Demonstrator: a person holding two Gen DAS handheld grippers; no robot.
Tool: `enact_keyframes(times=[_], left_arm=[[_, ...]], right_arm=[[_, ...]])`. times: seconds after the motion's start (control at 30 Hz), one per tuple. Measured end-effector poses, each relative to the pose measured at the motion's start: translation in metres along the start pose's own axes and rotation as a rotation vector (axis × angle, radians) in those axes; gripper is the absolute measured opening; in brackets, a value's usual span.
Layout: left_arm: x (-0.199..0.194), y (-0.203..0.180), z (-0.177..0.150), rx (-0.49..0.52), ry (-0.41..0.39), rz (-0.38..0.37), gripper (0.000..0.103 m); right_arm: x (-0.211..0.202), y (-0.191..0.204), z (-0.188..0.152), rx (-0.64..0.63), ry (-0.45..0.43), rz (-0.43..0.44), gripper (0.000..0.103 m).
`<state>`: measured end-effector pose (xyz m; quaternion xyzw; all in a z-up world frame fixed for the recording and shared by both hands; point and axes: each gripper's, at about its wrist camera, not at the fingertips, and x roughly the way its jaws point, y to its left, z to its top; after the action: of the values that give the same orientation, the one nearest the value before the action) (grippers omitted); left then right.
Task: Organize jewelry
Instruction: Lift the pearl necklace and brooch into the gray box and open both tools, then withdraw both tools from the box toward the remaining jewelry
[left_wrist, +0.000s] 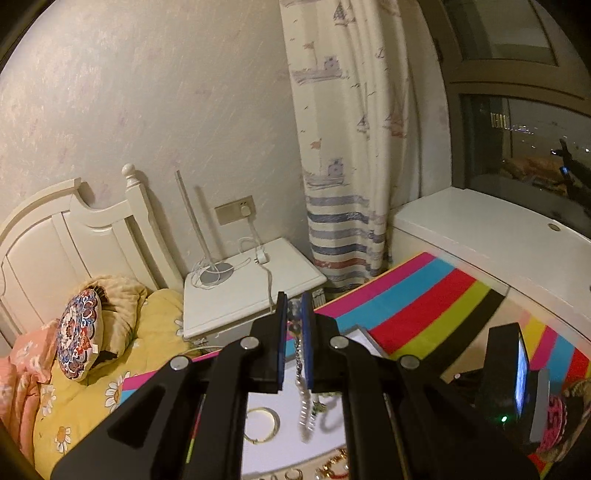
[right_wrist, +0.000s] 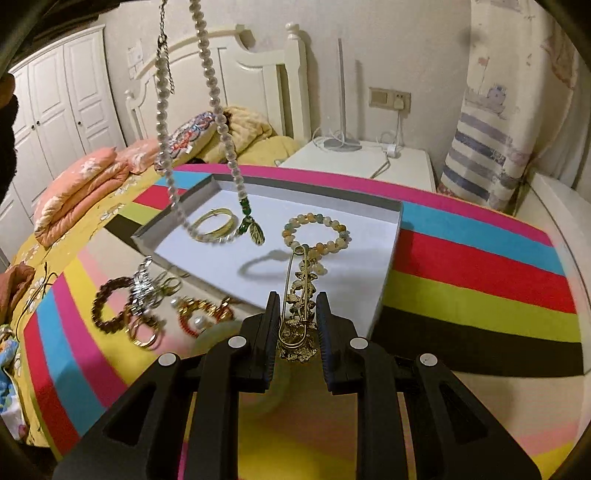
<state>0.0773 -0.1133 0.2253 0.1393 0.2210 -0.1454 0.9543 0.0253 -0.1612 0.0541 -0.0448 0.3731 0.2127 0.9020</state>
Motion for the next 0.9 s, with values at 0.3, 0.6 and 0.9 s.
enact_keyframes(times=[0.3, 0.6, 0.9], left_arm=[[0.044, 0.02, -0.023, 0.003, 0.058, 0.112, 0.01], [0.106, 0.065, -0.104, -0.107, 0.267, 0.156, 0.01], [0.074, 0.063, -0.145, -0.225, 0.244, 0.158, 0.078]], right_arm=[[0.029, -0.006, 0.005, 0.0, 0.053, -0.014, 0.02], [0.048, -0.016, 0.007, 0.025, 0.08, -0.011, 0.02], [0.042, -0.025, 0.008, 0.08, 0.055, 0.006, 0.025]])
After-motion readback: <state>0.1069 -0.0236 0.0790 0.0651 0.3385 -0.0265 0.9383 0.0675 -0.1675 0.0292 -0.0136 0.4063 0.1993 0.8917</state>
